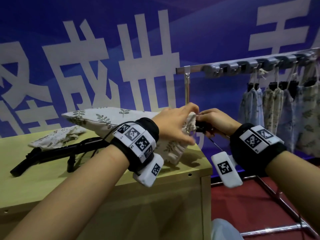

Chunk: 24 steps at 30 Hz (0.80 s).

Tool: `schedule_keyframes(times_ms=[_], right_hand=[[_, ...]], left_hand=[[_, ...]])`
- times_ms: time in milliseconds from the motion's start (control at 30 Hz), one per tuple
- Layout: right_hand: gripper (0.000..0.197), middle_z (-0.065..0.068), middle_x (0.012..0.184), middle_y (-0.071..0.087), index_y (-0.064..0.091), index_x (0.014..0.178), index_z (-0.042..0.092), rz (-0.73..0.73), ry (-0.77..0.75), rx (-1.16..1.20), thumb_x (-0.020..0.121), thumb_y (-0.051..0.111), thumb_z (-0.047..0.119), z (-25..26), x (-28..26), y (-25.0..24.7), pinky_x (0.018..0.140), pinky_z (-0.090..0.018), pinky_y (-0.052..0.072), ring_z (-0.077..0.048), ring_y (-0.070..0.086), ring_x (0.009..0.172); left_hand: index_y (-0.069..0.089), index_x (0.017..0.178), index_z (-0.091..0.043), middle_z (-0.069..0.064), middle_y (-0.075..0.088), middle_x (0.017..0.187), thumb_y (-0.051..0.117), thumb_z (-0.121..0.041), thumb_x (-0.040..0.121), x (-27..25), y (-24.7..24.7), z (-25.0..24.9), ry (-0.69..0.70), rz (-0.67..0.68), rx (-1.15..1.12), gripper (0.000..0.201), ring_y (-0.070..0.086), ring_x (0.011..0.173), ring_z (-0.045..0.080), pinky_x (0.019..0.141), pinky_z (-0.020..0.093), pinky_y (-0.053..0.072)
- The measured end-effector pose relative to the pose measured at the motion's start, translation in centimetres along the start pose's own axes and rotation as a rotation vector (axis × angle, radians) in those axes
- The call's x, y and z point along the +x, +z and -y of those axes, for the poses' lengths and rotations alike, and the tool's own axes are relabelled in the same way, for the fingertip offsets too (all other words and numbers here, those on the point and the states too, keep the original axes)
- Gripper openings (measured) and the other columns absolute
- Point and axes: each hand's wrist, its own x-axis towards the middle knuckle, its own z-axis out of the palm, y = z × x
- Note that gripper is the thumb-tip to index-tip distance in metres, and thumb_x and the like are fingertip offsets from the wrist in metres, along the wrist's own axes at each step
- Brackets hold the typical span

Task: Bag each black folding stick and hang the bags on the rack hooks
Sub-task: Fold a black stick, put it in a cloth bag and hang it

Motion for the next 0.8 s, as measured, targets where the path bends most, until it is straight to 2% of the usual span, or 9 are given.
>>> schedule_keyframes(times_ms=[67, 167, 267, 367, 467, 567, 633, 700, 800], right_hand=[[0.019, -0.019, 0.071, 0.049, 0.059, 0.089, -0.004, -0.001, -0.014, 0.029, 0.093, 0.050, 0.013, -0.1, -0.3, -0.1, 0.037, -0.023, 0.032, -0.018, 0.042, 0.039], [0.018, -0.015, 0.063, 0.047, 0.058, 0.085, -0.003, -0.028, -0.065, 0.022, 0.092, 0.051, 0.012, 0.4, -0.6, -0.4, 0.036, -0.021, 0.030, -0.016, 0.040, 0.039], [0.013, -0.007, 0.061, 0.042, 0.060, 0.086, 0.001, -0.135, -0.143, 0.080, 0.090, 0.053, 0.011, 1.6, -0.3, -1.5, 0.036, -0.016, 0.023, -0.014, 0.034, 0.044], [0.016, -0.002, 0.059, 0.041, 0.060, 0.079, 0.014, -0.243, -0.190, 0.282, 0.092, 0.051, 0.020, 2.7, 0.2, -3.3, 0.042, -0.019, 0.023, -0.012, 0.032, 0.044], [0.022, 0.007, 0.051, 0.042, 0.060, 0.090, 0.019, -0.272, -0.151, 0.555, 0.096, 0.043, 0.031, 2.5, 0.3, -5.4, 0.044, -0.020, 0.031, -0.010, 0.037, 0.044], [0.023, 0.007, 0.062, 0.050, 0.062, 0.092, 0.021, -0.250, -0.095, 0.520, 0.097, 0.041, 0.030, 1.0, 0.2, -6.5, 0.052, -0.022, 0.038, -0.010, 0.045, 0.057], [0.022, 0.000, 0.076, 0.055, 0.064, 0.091, 0.017, -0.251, -0.079, 0.374, 0.095, 0.044, 0.025, 0.0, 0.1, -6.8, 0.065, -0.029, 0.043, -0.013, 0.052, 0.069], [0.024, -0.004, 0.093, 0.061, 0.065, 0.097, 0.015, -0.292, -0.065, 0.231, 0.095, 0.045, 0.027, -0.9, 0.0, -7.4, 0.085, -0.040, 0.046, -0.018, 0.056, 0.086], [0.024, 0.001, 0.107, 0.065, 0.066, 0.099, 0.023, -0.307, -0.076, 0.281, 0.093, 0.047, 0.036, -1.0, -0.8, -9.0, 0.100, -0.049, 0.039, -0.018, 0.057, 0.102]], left_hand=[[0.026, 0.129, -0.014, -0.004, 0.045, 0.092, 0.067, -0.033, 0.080, 0.4, 0.3, -0.1, -0.038, -0.005, 0.230, 0.066, 0.051, 0.078, 0.018, 0.071, 0.031, 0.042], [0.024, 0.128, -0.010, 0.001, 0.054, 0.091, 0.056, -0.024, 0.090, 1.4, 0.5, -0.2, -0.080, -0.100, 0.487, 0.052, 0.061, 0.080, 0.025, 0.064, 0.034, 0.045], [0.022, 0.132, -0.005, 0.005, 0.060, 0.100, 0.054, -0.026, 0.091, 2.9, -0.2, -0.5, -0.113, -0.173, 0.528, 0.056, 0.062, 0.082, 0.027, 0.060, 0.034, 0.037], [0.020, 0.135, -0.002, 0.009, 0.062, 0.105, 0.052, -0.026, 0.092, 4.6, -1.7, -1.3, -0.138, -0.242, 0.454, 0.059, 0.062, 0.088, 0.033, 0.063, 0.036, 0.037], [0.015, 0.139, -0.001, 0.012, 0.061, 0.107, 0.053, -0.021, 0.091, 6.5, -3.8, -1.7, -0.183, -0.296, 0.363, 0.065, 0.060, 0.092, 0.035, 0.065, 0.037, 0.037], [0.016, 0.137, 0.001, 0.015, 0.057, 0.094, 0.056, -0.019, 0.088, 8.2, -7.0, -2.0, -0.187, -0.429, 0.140, 0.066, 0.058, 0.084, 0.035, 0.062, 0.036, 0.036], [0.023, 0.125, -0.001, 0.007, 0.049, 0.083, 0.059, -0.020, 0.086, 9.5, -9.2, -2.3, -0.134, -0.528, -0.050, 0.056, 0.055, 0.076, 0.033, 0.060, 0.034, 0.035], [0.025, 0.109, -0.007, -0.002, 0.041, 0.079, 0.062, -0.023, 0.082, 11.0, -10.7, -2.8, -0.050, -0.587, -0.222, 0.048, 0.055, 0.075, 0.032, 0.061, 0.035, 0.038], [0.024, 0.089, -0.017, -0.006, 0.031, 0.073, 0.056, -0.026, 0.082, 12.7, -11.7, -4.5, 0.081, -0.674, -0.335, 0.033, 0.042, 0.057, 0.016, 0.056, 0.030, 0.037]])
